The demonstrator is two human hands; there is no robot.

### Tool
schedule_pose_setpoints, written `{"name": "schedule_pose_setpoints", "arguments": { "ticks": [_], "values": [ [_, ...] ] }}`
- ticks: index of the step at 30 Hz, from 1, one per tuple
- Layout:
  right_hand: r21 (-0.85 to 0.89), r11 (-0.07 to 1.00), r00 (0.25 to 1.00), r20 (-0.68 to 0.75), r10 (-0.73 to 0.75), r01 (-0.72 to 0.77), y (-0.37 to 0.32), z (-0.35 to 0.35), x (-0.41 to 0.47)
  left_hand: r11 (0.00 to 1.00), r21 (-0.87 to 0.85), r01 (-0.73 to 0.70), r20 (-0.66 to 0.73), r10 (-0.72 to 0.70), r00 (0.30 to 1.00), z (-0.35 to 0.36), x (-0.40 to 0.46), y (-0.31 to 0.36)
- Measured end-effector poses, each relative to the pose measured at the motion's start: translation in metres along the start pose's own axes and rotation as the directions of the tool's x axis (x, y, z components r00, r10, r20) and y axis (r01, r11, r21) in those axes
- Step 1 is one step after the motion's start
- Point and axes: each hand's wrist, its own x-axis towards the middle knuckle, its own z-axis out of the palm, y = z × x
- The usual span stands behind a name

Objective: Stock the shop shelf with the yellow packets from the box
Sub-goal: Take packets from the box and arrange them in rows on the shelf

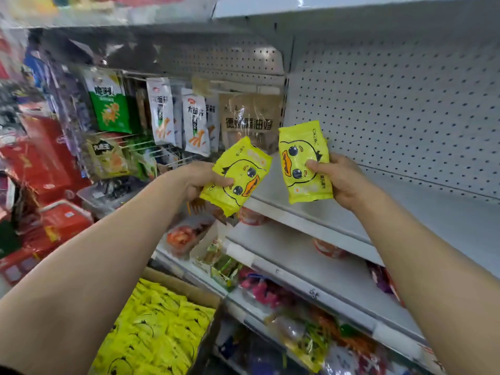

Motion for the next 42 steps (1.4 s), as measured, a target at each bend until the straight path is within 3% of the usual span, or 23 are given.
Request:
{"name": "schedule_pose_setpoints", "arguments": {
  "ticks": [11, 18, 22, 28, 36, 42],
  "values": [
    [-0.034, 0.999, 0.984, -0.176, -0.016, 0.01, -0.007, -0.107, 0.016, 0.896, 0.441, -0.057, 0.144, -0.007, 0.99, 0.074, 0.102, 0.079],
    [-0.094, 0.995, 0.97, -0.243, 0.014, -0.037, -0.002, -0.143, 0.049, 0.711, 0.672, -0.208, 0.241, 0.056, 0.969, 0.1, 0.191, 0.114],
    [-0.165, 0.983, 0.964, -0.262, 0.039, -0.084, -0.003, -0.153, 0.077, 0.51, 0.82, -0.26, 0.26, 0.073, 0.963, 0.098, 0.249, 0.122],
    [-0.201, 0.976, 0.959, -0.283, 0.028, -0.088, -0.001, -0.15, 0.119, 0.302, 0.878, -0.37, 0.348, 0.127, 0.929, 0.076, 0.314, 0.12],
    [-0.214, 0.972, 0.95, -0.31, 0.021, -0.092, 0.002, -0.134, 0.165, 0.356, 0.771, -0.529, 0.452, 0.279, 0.847, 0.069, 0.369, 0.109],
    [-0.259, 0.961, 0.949, -0.314, 0.014, -0.1, 0.0, -0.125, 0.186, 0.351, 0.719, -0.599, 0.405, 0.489, 0.773, 0.069, 0.381, 0.099]
  ]
}}
